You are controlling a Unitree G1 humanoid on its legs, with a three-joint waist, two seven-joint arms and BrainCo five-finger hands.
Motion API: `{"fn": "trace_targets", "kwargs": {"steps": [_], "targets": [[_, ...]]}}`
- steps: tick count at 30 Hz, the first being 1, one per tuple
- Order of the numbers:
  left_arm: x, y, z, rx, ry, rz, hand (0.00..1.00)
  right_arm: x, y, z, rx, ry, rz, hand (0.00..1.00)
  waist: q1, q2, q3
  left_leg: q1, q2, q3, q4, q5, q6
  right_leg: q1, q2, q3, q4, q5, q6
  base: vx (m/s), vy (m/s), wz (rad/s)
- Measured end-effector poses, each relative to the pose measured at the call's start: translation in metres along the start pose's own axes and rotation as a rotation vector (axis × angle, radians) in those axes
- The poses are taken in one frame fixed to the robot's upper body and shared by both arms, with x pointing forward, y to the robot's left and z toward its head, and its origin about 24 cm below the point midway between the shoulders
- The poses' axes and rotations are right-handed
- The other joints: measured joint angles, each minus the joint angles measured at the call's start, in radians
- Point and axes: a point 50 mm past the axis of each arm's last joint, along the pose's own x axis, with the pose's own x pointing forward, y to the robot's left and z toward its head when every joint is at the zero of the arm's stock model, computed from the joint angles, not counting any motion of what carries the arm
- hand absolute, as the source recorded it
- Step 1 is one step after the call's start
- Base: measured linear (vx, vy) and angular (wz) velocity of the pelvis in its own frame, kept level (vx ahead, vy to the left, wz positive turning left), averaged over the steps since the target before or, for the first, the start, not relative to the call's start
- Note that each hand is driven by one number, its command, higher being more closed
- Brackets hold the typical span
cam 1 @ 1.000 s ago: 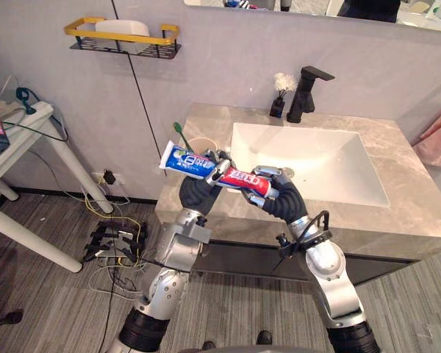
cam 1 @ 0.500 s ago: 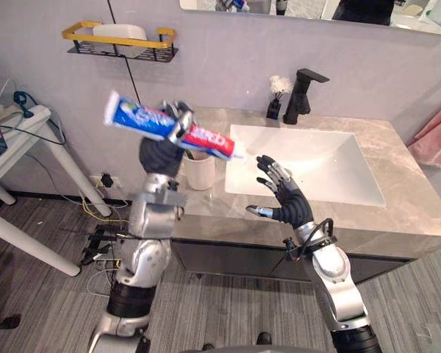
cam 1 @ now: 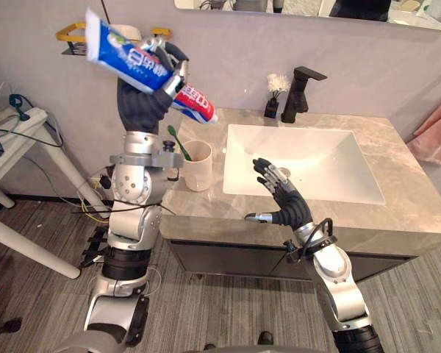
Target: Organize washtable
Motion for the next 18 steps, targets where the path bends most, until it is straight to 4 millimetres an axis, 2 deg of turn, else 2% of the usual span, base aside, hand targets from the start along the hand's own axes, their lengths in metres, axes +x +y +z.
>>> {"fn": "trace_targets", "kwargs": {"steps": [5, 10, 18], "targets": [[0.003, 0.001, -0.012, 0.190, 0.036, -0.004, 1.00, -0.001, -0.002, 0.001, 0.020, -0.008, -0.005, 0.00, -0.003, 0.000, 0.000, 0.000, 0.000, 0.000, 0.000, 0.000, 0.000, -0.001, 0.000, 0.003, 0.000, 0.000, 0.000, 0.00, 0.000, 0.00], [0.004, 0.007, -0.020, 0.365, 0.069, 0.004, 1.00, -0.001, -0.004, 0.001, 0.026, -0.015, -0.016, 0.00, -0.018, 0.000, 0.000, -0.002, 0.000, 0.006, -0.002, 0.000, 0.000, -0.007, 0.002, 0.014, 0.000, 0.001, 0.000, 0.00, 0.000, -0.03], [0.010, 0.009, -0.026, 0.434, 0.083, 0.012, 1.00, -0.008, -0.015, 0.002, 0.025, -0.032, -0.088, 0.00, -0.020, -0.002, 0.002, -0.016, 0.001, 0.022, -0.002, 0.000, 0.000, -0.026, 0.003, 0.030, 0.000, 0.006, 0.000, -0.01, 0.002, -0.05]]}}
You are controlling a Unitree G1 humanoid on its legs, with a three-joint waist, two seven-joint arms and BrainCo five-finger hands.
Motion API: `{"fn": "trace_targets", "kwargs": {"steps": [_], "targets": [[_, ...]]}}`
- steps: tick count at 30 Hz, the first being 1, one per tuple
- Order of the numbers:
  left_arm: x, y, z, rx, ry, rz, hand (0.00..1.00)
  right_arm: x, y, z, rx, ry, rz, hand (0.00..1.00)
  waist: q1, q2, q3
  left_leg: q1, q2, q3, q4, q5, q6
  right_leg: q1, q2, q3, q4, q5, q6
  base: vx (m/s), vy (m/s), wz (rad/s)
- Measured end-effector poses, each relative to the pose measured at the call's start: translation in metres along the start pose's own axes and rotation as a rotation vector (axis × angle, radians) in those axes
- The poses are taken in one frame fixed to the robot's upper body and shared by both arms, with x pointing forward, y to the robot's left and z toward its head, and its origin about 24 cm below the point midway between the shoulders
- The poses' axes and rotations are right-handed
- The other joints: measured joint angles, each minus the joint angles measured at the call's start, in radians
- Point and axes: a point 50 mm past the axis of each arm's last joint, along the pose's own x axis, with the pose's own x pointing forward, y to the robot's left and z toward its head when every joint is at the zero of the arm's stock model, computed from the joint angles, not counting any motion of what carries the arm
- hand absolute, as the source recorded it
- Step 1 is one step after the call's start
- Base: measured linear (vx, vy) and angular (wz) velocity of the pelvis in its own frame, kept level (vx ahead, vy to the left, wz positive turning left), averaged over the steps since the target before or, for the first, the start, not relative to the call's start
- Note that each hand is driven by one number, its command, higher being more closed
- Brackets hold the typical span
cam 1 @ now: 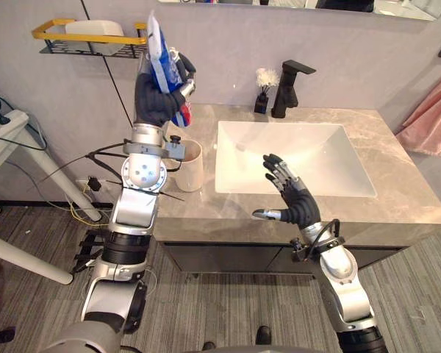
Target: Organize washtable
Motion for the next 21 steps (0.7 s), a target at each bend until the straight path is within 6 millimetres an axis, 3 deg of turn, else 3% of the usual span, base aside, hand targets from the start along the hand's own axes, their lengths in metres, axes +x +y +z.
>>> {"fn": "trace_targets", "kwargs": {"steps": [6, 12, 21], "targets": [[0.000, 0.000, -0.002, 0.001, 0.011, 0.011, 1.00, -0.001, -0.001, 0.001, 0.009, -0.006, -0.015, 0.00, 0.001, -0.011, 0.018, -0.003, 0.003, 0.006, 0.000, 0.000, 0.000, -0.005, 0.002, 0.004, 0.000, 0.003, -0.002, -0.02, -0.004, -0.02], [-0.002, -0.001, -0.010, 0.004, 0.051, 0.008, 1.00, 0.001, 0.000, 0.016, -0.002, -0.070, -0.009, 0.00, 0.002, -0.018, 0.055, -0.006, 0.004, 0.009, 0.000, 0.000, 0.000, -0.010, 0.003, 0.008, 0.000, 0.006, -0.003, -0.01, 0.000, 0.00], [-0.002, -0.002, -0.012, -0.002, 0.065, 0.012, 1.00, 0.001, -0.005, 0.016, -0.009, -0.071, -0.029, 0.00, 0.005, -0.030, 0.085, -0.017, 0.004, 0.009, 0.000, 0.000, 0.000, -0.018, 0.003, 0.006, 0.000, 0.006, -0.003, 0.00, 0.000, 0.00]]}}
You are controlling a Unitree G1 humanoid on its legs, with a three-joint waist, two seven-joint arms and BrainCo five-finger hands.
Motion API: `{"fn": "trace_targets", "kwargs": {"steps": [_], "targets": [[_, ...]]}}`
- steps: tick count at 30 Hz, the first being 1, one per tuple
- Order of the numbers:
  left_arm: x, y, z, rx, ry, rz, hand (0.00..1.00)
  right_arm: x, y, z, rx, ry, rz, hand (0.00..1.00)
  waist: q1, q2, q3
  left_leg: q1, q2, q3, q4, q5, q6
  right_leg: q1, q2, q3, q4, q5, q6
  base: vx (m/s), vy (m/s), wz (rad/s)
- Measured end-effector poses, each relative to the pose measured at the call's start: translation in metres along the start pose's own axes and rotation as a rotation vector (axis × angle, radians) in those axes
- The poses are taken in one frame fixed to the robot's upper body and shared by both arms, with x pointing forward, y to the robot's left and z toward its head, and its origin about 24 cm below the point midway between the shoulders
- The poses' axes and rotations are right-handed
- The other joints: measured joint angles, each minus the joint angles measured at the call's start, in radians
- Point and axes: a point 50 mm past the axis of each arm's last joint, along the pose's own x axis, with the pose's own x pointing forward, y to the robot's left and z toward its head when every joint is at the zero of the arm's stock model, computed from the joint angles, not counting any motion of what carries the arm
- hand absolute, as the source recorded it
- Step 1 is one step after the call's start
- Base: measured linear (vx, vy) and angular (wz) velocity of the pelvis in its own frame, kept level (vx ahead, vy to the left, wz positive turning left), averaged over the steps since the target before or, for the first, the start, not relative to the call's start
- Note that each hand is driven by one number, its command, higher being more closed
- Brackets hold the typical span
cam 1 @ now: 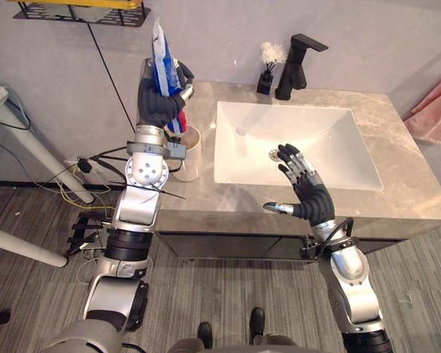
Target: Organize washtable
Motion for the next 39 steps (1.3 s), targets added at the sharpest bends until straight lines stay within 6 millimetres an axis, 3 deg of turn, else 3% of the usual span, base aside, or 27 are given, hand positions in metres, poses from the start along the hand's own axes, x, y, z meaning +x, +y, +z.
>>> {"fn": "trace_targets", "kwargs": {"steps": [19, 20, 39], "targets": [[-0.022, -0.003, -0.027, -0.058, 0.137, 0.022, 1.00, 0.001, 0.000, 0.004, 0.014, -0.019, -0.005, 0.00, 0.018, -0.014, 0.045, -0.007, 0.003, 0.019, 0.000, -0.003, 0.003, -0.013, 0.002, 0.015, 0.000, 0.002, -0.001, 0.00, 0.002, -0.01], [-0.022, -0.003, -0.027, -0.059, 0.137, 0.022, 0.00, 0.001, 0.000, 0.004, 0.015, -0.019, -0.005, 0.00, 0.018, -0.014, 0.045, -0.007, 0.003, 0.019, 0.000, -0.003, 0.003, -0.013, 0.002, 0.015, 0.000, 0.002, -0.001, 0.00, 0.000, 0.00], [-0.023, -0.005, -0.022, -0.081, 0.104, 0.016, 0.00, 0.002, 0.000, 0.011, 0.011, -0.049, -0.017, 0.00, 0.018, -0.013, 0.062, -0.007, 0.002, 0.026, 0.000, -0.003, 0.003, -0.017, 0.002, 0.021, 0.000, 0.004, 0.001, 0.00, 0.000, 0.00]]}}
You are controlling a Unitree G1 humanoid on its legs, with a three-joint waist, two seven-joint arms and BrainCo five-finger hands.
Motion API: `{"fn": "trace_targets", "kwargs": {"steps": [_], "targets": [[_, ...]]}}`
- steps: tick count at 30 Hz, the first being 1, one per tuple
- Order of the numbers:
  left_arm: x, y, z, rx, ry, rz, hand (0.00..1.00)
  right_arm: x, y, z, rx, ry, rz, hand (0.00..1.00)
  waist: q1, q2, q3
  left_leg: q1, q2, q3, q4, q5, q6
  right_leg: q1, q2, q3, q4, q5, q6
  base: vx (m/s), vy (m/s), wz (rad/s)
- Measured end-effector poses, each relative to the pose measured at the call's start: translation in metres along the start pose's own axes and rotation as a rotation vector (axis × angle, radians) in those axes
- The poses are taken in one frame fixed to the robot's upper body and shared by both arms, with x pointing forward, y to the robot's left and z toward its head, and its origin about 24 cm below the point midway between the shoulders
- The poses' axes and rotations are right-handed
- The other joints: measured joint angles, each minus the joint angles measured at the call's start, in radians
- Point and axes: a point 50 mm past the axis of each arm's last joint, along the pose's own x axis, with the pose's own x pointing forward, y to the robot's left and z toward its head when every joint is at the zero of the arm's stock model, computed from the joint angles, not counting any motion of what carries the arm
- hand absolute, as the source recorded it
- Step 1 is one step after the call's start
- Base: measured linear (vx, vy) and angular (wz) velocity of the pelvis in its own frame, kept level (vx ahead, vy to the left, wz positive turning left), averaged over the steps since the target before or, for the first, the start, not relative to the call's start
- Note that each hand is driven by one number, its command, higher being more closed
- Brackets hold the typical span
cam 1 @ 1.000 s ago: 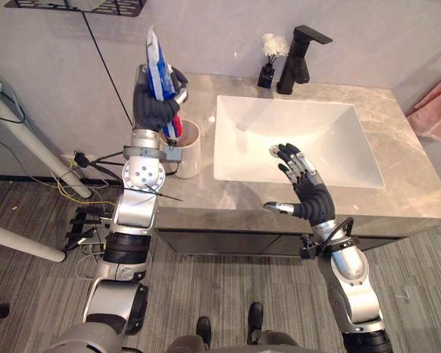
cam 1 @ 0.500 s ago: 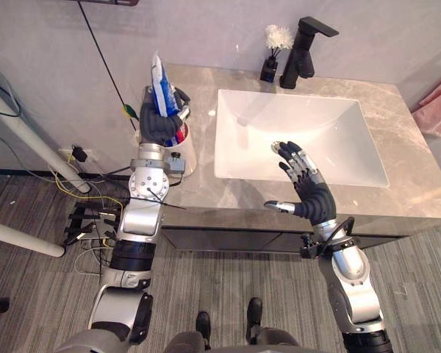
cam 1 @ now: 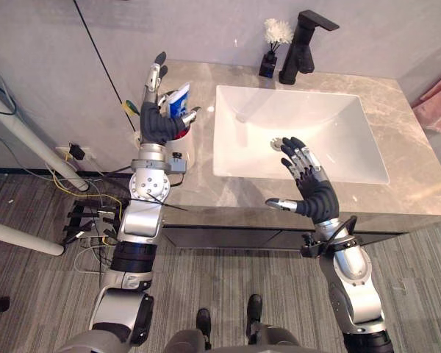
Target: Organize washtable
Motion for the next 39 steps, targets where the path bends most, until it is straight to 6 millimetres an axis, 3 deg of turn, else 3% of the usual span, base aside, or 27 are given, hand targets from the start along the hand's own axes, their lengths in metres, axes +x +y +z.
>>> {"fn": "trace_targets", "kwargs": {"steps": [5, 13, 18, 19, 23, 26, 31, 39], "targets": [[0.006, 0.004, 0.005, 0.001, -0.020, -0.015, 0.00, 0.000, 0.000, 0.000, 0.000, 0.000, 0.002, 0.00, 0.000, 0.000, 0.000, 0.002, 0.000, 0.000, 0.000, 0.000, 0.000, 0.002, 0.000, 0.000, 0.000, 0.000, -0.001, 0.00, 0.000, 0.00], [0.031, 0.017, 0.057, -0.016, -0.248, -0.014, 0.00, 0.001, 0.002, -0.001, 0.003, 0.002, 0.017, 0.00, 0.000, 0.003, -0.002, 0.017, -0.005, -0.007, 0.001, 0.001, 0.000, 0.019, -0.004, -0.006, 0.000, 0.000, -0.001, 0.00, 0.000, 0.00], [0.034, 0.024, 0.069, -0.042, -0.296, -0.005, 0.00, 0.001, 0.003, -0.004, 0.004, 0.014, 0.033, 0.00, 0.000, 0.016, -0.012, 0.024, -0.009, -0.020, 0.001, 0.001, 0.001, 0.028, -0.008, -0.021, 0.000, 0.000, -0.001, -0.01, 0.007, 0.04], [0.034, 0.028, 0.069, -0.052, -0.296, 0.003, 1.00, 0.002, 0.002, -0.006, 0.005, 0.021, 0.034, 0.00, 0.000, 0.023, -0.017, 0.024, -0.010, -0.025, 0.001, 0.001, 0.002, 0.030, -0.009, -0.025, 0.000, 0.000, -0.001, -0.01, 0.015, 0.11], [0.029, 0.035, 0.082, -0.121, -0.358, 0.013, 1.00, 0.005, 0.002, -0.009, -0.002, 0.032, 0.044, 0.00, 0.005, 0.042, -0.031, 0.024, -0.011, -0.034, 0.001, 0.002, 0.003, 0.035, -0.010, -0.031, 0.000, 0.000, -0.001, -0.01, 0.008, 0.07], [0.005, 0.047, 0.090, -0.166, -0.420, 0.024, 1.00, 0.004, 0.000, -0.009, -0.009, 0.037, 0.047, 0.00, 0.001, 0.054, -0.040, 0.026, -0.010, -0.039, 0.001, 0.003, 0.003, 0.038, -0.010, -0.032, 0.000, 0.000, -0.001, 0.00, 0.002, 0.02], [-0.065, 0.051, 0.054, -0.211, -0.219, 0.007, 1.00, -0.006, -0.002, -0.015, -0.002, 0.076, 0.033, 0.00, 0.009, 0.059, -0.056, 0.032, -0.009, -0.053, -0.001, 0.004, 0.004, 0.049, -0.010, -0.045, 0.000, -0.002, -0.002, -0.02, -0.001, 0.07], [-0.113, 0.050, 0.026, -0.226, 0.003, -0.005, 1.00, -0.023, -0.006, -0.024, 0.028, 0.133, -0.037, 0.00, 0.032, 0.053, -0.085, 0.035, -0.010, -0.060, -0.020, 0.014, 0.004, 0.052, -0.020, -0.063, 0.000, -0.006, 0.000, -0.04, 0.003, 0.07]]}}
